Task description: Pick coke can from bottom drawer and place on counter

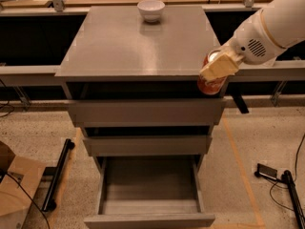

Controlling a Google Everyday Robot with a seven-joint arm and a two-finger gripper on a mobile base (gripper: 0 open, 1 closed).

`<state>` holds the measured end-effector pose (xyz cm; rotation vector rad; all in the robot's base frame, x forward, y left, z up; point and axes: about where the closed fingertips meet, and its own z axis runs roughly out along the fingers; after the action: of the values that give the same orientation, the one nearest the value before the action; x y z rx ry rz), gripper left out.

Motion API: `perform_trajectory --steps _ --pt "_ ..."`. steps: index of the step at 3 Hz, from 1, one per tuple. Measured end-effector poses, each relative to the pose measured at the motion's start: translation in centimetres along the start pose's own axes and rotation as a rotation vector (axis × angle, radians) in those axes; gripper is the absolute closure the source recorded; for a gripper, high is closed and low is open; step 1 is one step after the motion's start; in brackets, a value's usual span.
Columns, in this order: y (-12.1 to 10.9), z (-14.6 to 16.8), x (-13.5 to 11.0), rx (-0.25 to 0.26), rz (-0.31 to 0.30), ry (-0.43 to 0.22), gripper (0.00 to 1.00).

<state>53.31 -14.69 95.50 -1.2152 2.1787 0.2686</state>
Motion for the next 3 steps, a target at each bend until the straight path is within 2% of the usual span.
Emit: perform_trajectory --steps 1,3 --pt "-1.9 1.0 -1.2 -0.046 0.001 0.021 1.0" --pt "-7.1 1.5 -4.7 -0.088 -0.031 0.04 1.0"
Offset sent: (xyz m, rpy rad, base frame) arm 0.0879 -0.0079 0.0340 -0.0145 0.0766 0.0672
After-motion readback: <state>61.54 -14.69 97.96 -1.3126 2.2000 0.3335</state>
